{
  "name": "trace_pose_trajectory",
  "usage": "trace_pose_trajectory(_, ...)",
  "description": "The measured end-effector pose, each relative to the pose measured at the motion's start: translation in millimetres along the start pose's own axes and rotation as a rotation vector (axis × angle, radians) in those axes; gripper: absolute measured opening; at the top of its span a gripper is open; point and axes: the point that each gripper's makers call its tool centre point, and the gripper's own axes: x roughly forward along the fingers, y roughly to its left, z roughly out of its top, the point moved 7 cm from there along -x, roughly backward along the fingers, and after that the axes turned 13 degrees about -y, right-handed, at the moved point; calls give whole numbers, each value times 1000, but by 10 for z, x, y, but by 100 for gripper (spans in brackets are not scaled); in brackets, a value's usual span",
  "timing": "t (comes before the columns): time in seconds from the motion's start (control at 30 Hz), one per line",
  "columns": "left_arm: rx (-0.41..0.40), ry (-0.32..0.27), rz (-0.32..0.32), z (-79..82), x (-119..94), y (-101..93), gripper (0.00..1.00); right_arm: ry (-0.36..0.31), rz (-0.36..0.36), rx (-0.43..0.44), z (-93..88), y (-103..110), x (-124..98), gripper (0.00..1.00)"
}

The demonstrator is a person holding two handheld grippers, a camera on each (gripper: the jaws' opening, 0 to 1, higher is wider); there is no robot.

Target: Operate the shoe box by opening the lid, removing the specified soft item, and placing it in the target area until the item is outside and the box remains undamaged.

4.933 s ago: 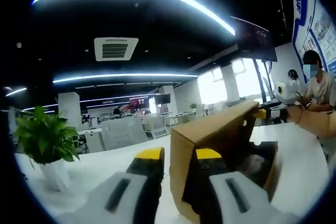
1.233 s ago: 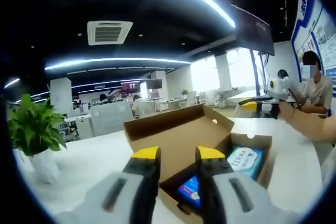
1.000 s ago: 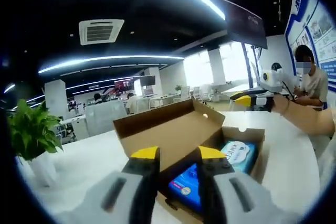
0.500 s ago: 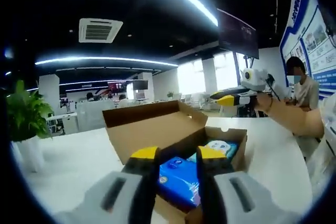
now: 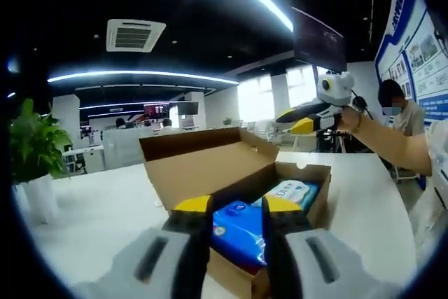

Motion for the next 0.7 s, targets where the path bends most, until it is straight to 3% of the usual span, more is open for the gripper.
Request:
trace_pose_trajectory(0.2,3,7,-1,-21,6,1,28,49,44,-3,-24,11,58,35)
trace_pose_trajectory(0.37,-7,0,-15,-23,20,-29,28,128,127,-30,-77,73,108,42)
trace_pose_trajectory(0.7,-6,12,-22,-57,26,-46,28,303,298,-82,-212,181,228,46)
